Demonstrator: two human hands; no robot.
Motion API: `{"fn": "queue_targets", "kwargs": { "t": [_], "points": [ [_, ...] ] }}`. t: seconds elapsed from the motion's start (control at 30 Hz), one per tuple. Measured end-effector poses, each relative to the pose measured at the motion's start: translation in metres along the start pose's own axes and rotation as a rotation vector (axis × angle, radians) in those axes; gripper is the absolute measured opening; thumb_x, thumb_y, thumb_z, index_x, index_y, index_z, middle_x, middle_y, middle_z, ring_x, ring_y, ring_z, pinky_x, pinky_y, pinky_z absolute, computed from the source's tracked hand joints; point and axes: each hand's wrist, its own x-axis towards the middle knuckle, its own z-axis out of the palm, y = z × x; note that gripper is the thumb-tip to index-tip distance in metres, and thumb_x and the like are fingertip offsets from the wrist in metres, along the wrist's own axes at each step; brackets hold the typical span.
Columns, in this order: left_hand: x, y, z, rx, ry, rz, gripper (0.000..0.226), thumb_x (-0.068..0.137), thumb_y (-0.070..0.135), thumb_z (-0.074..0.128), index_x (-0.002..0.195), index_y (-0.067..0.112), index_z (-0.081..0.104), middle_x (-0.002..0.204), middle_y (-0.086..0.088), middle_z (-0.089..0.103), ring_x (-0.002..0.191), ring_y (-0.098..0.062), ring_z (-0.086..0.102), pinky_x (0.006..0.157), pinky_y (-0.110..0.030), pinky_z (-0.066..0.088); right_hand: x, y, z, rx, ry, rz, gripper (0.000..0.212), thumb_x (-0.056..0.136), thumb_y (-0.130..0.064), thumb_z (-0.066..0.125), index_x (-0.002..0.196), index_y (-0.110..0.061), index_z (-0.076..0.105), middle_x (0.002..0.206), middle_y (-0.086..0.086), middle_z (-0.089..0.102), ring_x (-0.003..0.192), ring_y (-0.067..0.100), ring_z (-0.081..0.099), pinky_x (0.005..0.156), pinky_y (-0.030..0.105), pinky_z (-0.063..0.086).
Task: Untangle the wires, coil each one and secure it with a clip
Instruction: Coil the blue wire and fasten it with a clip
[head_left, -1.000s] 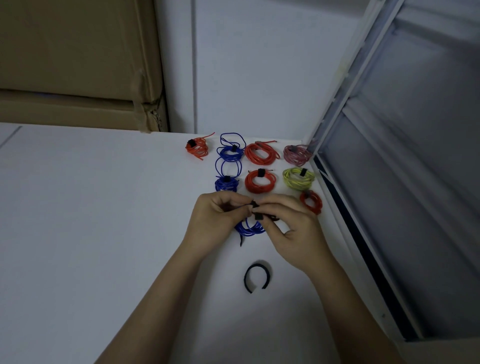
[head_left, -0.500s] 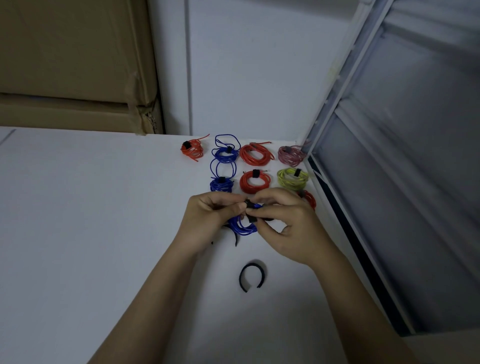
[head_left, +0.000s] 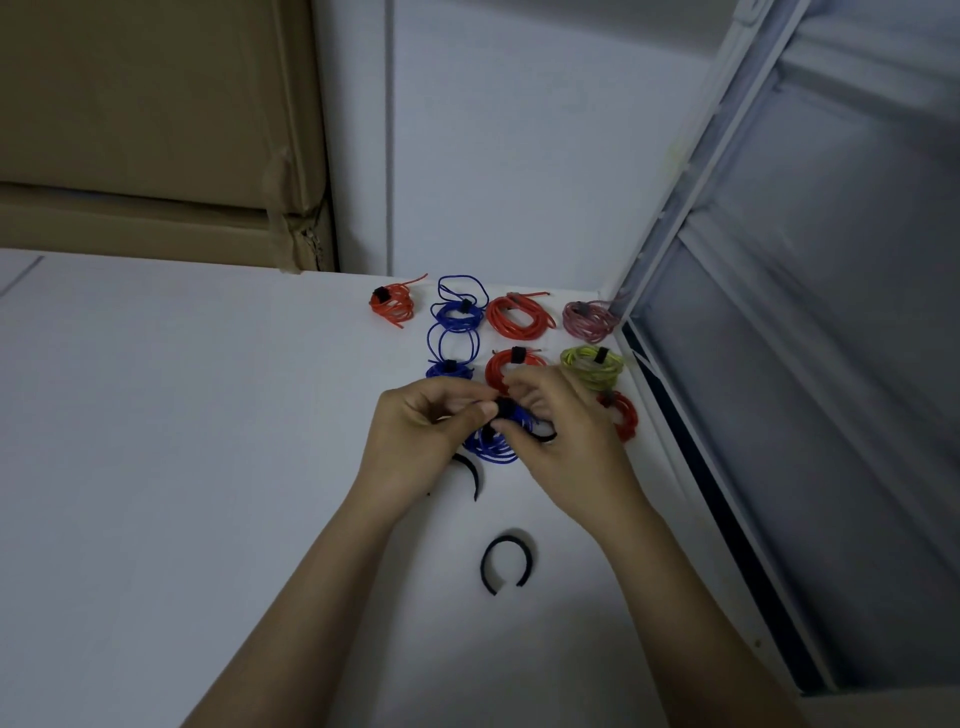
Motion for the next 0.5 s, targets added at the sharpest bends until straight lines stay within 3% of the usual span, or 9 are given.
{"fn": "queue_targets", "kwargs": {
  "t": [0.1, 0.27, 0.4, 0.5],
  "points": [
    [-0.001, 0.001, 0.0, 0.047, -0.026, 0.035, 0.017, 0.081, -0.001, 0.071, 0.082, 0.016, 0.074, 0.078, 0.001, 0.073, 0.074, -0.013, 0.066, 0.072, -0.022, 0.054, -0.004, 0.006, 0.006, -0.125, 0.024, -0.035, 0.026, 0.083, -0.024, 0.061, 0.106, -0.014, 0.065, 0.092, -0.003, 0.066, 0.08, 0.007, 0.058, 0.065, 0.027, 0.051],
    [-0.002, 0.0, 0.004, 0.053, -0.07, 0.036, 0.011, 0.081, 0.002, 0.071, 0.086, 0.013, 0.073, 0.084, 0.0, 0.074, 0.084, -0.011, 0.068, 0.076, -0.022, 0.054, -0.005, 0.013, 0.006, -0.198, 0.115, -0.084, 0.023, 0.079, -0.018, 0.065, 0.099, -0.009, 0.072, 0.075, 0.001, 0.07, 0.063, 0.009, 0.059, 0.052, 0.026, 0.049],
    [-0.003, -0.001, 0.006, 0.011, -0.114, -0.035, 0.017, 0.082, 0.002, 0.071, 0.09, 0.016, 0.066, 0.087, 0.011, 0.07, 0.09, -0.005, 0.067, 0.075, -0.019, 0.052, -0.008, 0.012, 0.006, -0.186, 0.171, -0.059, 0.021, 0.08, -0.018, 0.061, 0.097, -0.008, 0.07, 0.074, 0.002, 0.07, 0.066, 0.011, 0.058, 0.053, 0.023, 0.047],
    [-0.002, -0.005, 0.004, -0.046, -0.135, -0.154, 0.02, 0.082, 0.01, 0.073, 0.096, 0.013, 0.058, 0.096, 0.003, 0.068, 0.093, -0.013, 0.068, 0.076, -0.023, 0.053, -0.009, 0.01, 0.002, -0.178, 0.181, -0.072, 0.025, 0.081, -0.022, 0.057, 0.096, -0.007, 0.07, 0.073, 0.002, 0.07, 0.071, 0.011, 0.056, 0.055, 0.02, 0.047]
  ]
}}
